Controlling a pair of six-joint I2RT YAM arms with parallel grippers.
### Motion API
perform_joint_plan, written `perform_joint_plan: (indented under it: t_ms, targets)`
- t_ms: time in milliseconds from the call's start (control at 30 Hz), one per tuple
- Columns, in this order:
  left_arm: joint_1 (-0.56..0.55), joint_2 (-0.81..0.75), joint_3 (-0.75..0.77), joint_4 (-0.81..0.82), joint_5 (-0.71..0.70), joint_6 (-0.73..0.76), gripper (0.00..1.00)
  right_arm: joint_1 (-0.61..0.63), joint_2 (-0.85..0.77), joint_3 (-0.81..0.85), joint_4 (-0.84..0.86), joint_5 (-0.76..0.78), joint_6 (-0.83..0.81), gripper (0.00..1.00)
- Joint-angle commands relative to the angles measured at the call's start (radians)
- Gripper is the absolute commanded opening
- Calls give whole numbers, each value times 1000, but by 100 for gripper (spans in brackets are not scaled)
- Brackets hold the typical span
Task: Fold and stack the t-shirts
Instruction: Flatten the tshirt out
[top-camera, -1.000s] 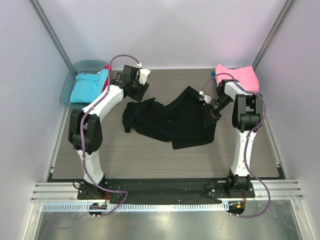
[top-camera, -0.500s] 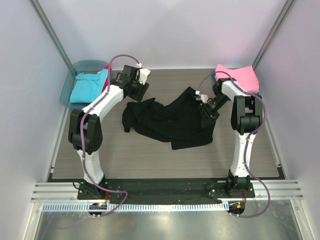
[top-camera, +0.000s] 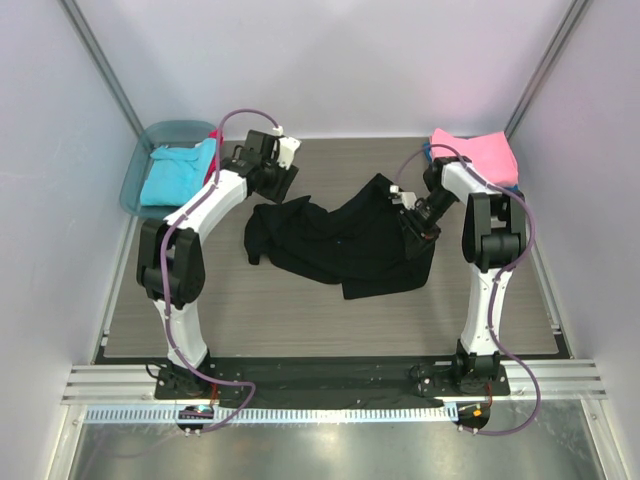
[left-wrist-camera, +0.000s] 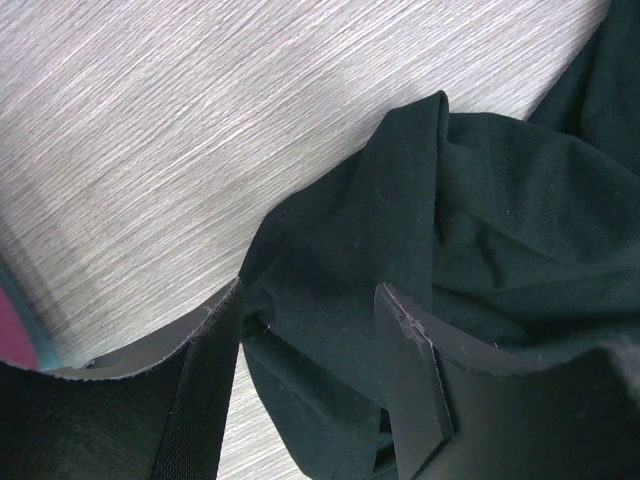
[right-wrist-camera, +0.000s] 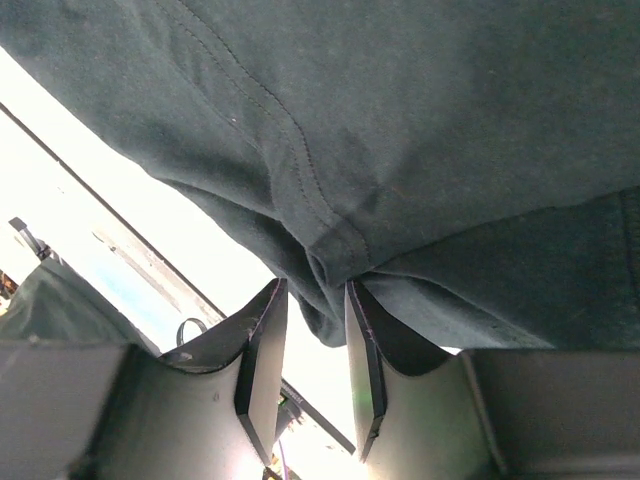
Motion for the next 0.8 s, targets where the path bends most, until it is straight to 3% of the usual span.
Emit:
perform_joint_plan:
  t_ms: [0, 767]
  targets:
    - [-4, -4, 11, 36, 19, -17, 57, 19, -62, -7, -95, 12, 11, 35]
    - [-8, -21, -1, 34, 5, -8, 57, 26, 0, 31, -14, 58, 76, 33]
